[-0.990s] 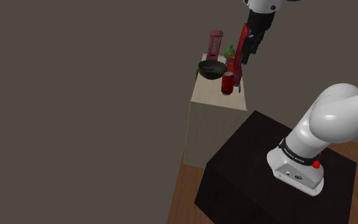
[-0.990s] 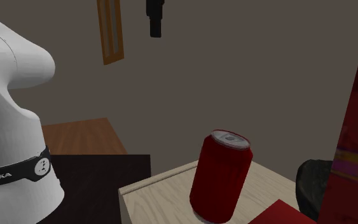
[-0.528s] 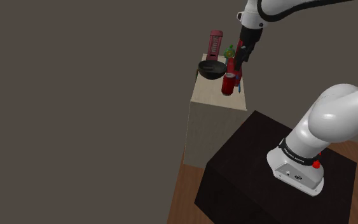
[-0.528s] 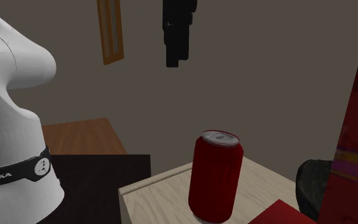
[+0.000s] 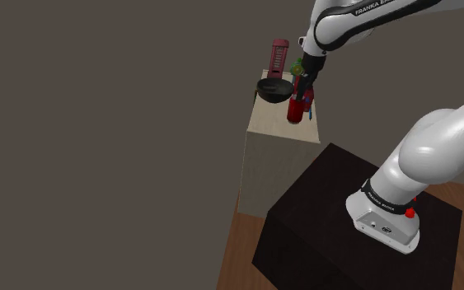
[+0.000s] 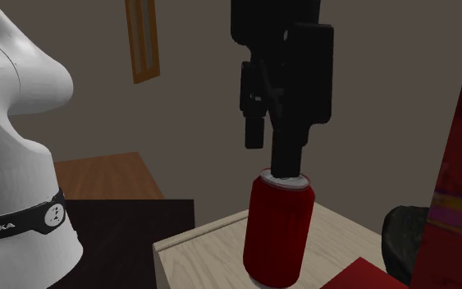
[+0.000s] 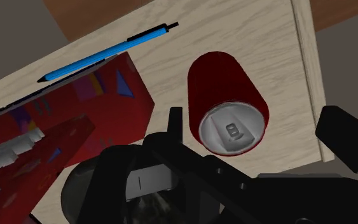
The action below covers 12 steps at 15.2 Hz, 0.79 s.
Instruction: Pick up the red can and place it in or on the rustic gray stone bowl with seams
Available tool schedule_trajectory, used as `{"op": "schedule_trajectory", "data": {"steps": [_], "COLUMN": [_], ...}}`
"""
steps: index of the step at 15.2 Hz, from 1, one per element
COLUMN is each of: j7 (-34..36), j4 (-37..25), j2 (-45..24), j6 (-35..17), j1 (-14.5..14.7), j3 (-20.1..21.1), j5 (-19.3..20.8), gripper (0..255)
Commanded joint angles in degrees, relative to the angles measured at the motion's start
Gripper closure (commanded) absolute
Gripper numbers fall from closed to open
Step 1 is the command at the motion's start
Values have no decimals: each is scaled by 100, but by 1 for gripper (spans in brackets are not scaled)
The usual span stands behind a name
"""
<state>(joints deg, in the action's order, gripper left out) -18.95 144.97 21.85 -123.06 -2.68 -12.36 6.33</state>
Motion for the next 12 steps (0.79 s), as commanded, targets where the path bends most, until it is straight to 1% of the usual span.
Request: {"op": "schedule_trajectory", "data": {"steps": [1, 7, 12], "j7": [-112, -139, -143], "j4": [29, 278, 299], "j2": [-207, -496, -527], "j6": [-243, -778, -830], "j1": [-10, -3, -2], "j3": [-88, -136, -141], "j5": [-21, -39, -42], "gripper": [0, 0, 0]}}
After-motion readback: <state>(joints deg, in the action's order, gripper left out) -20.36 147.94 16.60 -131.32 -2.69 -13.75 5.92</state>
